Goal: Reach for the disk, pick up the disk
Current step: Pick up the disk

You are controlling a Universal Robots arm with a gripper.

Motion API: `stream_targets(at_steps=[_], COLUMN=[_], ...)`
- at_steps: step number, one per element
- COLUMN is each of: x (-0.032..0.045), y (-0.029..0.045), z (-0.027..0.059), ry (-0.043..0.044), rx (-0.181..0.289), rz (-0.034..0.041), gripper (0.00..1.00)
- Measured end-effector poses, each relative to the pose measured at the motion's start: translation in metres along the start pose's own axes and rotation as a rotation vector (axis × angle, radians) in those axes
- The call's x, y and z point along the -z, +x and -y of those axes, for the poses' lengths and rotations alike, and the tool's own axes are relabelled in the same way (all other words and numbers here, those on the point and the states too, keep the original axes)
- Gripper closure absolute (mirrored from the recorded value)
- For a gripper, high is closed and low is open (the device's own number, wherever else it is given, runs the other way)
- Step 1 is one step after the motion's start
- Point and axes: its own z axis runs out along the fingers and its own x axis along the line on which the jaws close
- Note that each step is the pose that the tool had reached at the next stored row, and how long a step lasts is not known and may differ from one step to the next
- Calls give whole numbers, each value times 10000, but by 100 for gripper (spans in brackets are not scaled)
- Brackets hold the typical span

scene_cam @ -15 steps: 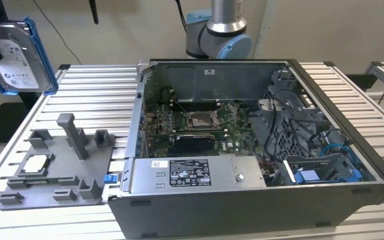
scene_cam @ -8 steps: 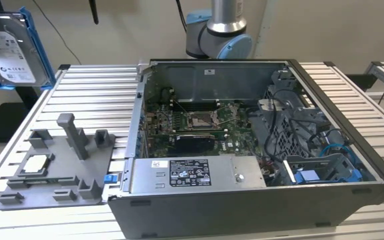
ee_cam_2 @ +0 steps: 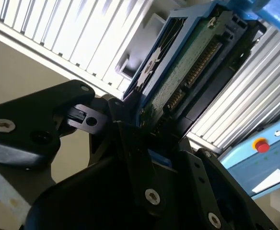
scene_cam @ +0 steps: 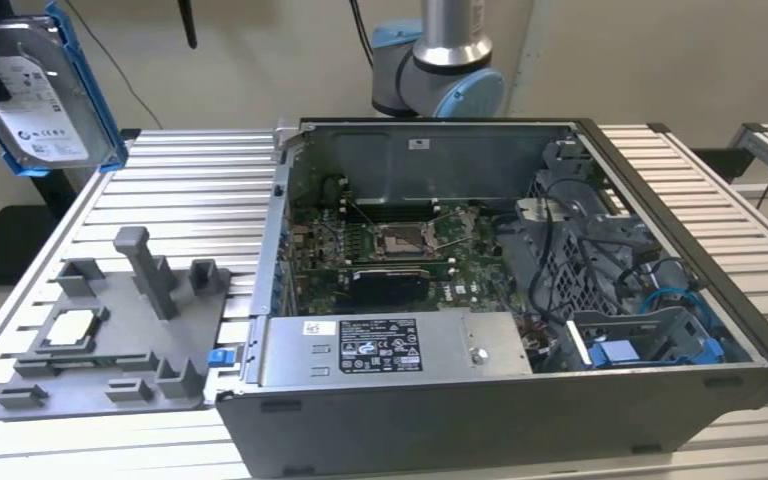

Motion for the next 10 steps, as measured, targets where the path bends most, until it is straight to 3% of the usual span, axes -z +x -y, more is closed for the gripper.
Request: stream_targets(at_steps=[1, 2, 10], x=[3, 13, 252], y=[0, 0, -7], z=[0, 1, 14], ry=[86, 111, 114], rx=[23, 42, 80], rz=[0, 0, 2], gripper=[100, 100, 100])
